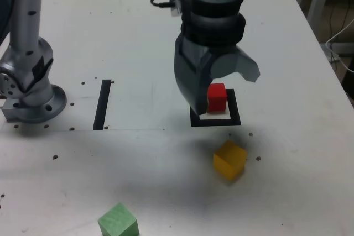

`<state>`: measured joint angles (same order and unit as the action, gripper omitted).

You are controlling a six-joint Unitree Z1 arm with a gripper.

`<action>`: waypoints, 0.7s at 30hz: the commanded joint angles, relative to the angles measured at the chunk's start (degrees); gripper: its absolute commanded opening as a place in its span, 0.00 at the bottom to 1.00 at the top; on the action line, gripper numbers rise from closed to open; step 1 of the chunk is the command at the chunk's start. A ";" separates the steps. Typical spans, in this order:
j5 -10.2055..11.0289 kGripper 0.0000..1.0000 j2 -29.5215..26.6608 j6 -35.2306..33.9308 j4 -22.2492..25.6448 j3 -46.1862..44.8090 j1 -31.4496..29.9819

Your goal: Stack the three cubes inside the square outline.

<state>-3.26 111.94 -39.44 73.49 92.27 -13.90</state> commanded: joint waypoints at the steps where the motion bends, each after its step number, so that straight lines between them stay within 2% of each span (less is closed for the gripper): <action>1: -0.75 0.99 0.41 -1.64 -0.31 -0.15 -0.74; 7: -2.12 0.99 1.65 -5.23 -3.05 -1.39 -3.27; 14: -1.96 0.99 3.30 -6.96 -8.97 -5.14 -5.47; 21: -1.99 0.99 3.84 -10.77 -11.36 -8.33 -5.70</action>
<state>-5.26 115.25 -49.48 62.34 84.03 -19.53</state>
